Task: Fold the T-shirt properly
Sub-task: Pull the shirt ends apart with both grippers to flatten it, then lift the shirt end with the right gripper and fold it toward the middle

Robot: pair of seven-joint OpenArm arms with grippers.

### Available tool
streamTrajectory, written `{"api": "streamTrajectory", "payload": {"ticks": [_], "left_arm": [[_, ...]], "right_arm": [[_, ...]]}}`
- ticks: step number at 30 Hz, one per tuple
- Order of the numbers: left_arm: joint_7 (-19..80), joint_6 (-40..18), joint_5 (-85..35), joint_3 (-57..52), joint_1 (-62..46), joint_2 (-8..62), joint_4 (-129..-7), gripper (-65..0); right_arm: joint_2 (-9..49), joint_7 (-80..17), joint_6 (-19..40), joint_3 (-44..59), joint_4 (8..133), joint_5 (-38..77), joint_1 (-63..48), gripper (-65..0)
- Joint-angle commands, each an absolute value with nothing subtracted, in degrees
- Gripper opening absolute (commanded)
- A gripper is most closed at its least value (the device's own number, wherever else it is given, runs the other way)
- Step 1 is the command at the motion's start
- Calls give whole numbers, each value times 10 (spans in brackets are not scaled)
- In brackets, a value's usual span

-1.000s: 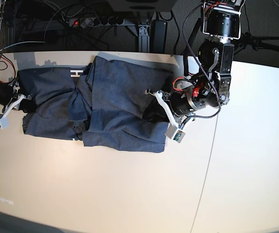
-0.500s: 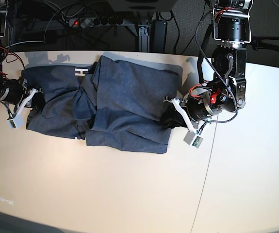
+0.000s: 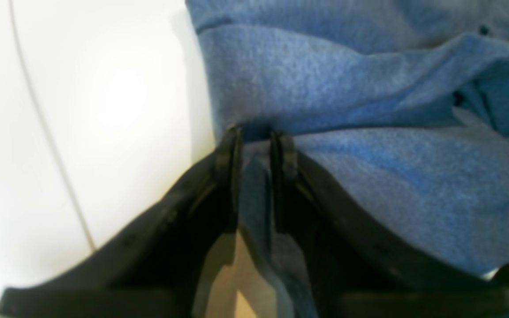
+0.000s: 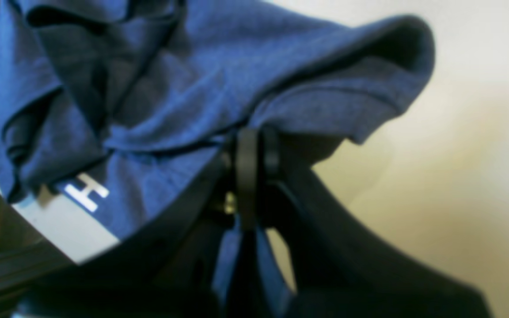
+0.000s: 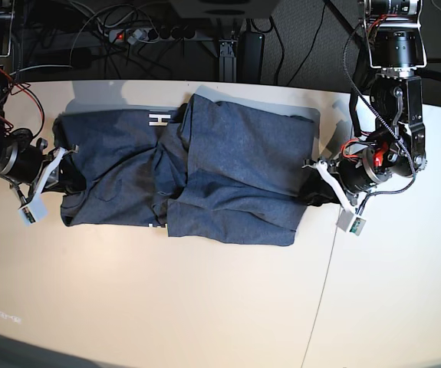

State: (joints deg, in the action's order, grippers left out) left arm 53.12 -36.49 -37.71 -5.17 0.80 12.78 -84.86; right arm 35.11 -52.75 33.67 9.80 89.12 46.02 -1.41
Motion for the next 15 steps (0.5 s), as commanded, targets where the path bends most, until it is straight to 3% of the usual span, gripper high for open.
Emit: {"api": "streamTrajectory", "payload": {"ticks": [1,8,15], "left_arm": [[521,-386,-398,-53,18,136,-859,-500],[523,-397,-428,-57,21,139,-883,-500],[530,-400,-425,-149,16,147,-915,-500]], "right_arm": [[364,-517,328,107,903,469,-6,-650],[364,-517,328,107,905,470,-6,-650],[364,-517,329,107,908,484,-3,-650]]}}
